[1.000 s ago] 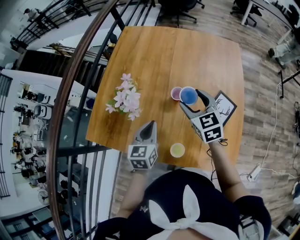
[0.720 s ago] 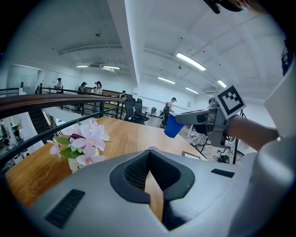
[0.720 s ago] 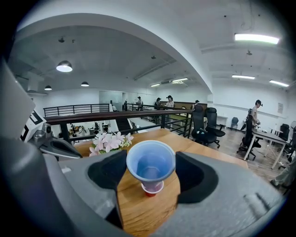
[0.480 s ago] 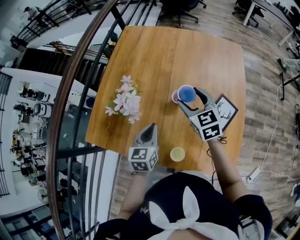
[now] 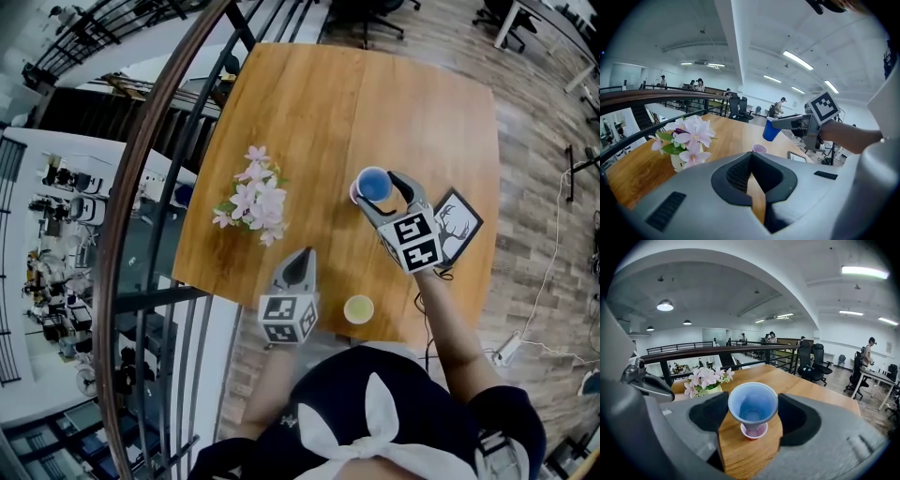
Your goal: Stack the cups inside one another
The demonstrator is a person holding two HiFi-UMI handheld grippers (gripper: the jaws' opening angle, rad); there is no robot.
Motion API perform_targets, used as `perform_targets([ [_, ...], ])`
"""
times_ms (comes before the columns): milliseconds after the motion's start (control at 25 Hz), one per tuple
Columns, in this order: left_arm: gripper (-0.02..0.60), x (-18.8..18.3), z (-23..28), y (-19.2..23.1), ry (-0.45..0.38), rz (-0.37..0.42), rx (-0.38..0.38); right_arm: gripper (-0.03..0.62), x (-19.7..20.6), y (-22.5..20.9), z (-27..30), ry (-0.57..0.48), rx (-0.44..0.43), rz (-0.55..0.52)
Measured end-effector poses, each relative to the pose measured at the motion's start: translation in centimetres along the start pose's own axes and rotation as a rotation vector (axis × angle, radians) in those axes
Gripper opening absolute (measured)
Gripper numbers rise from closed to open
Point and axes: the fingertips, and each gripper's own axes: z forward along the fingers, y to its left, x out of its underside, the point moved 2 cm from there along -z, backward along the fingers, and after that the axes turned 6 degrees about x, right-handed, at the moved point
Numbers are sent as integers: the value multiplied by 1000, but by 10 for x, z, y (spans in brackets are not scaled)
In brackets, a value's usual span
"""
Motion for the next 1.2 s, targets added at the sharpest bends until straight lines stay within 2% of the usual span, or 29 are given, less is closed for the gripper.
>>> perform_targets([
  [560,17,9,1,8,8,-34,-27,328,34,-3,40,65,-43,54],
  [1200,17,16,3,12,10,-48,-37,340,70,1,64,154,-66,55],
])
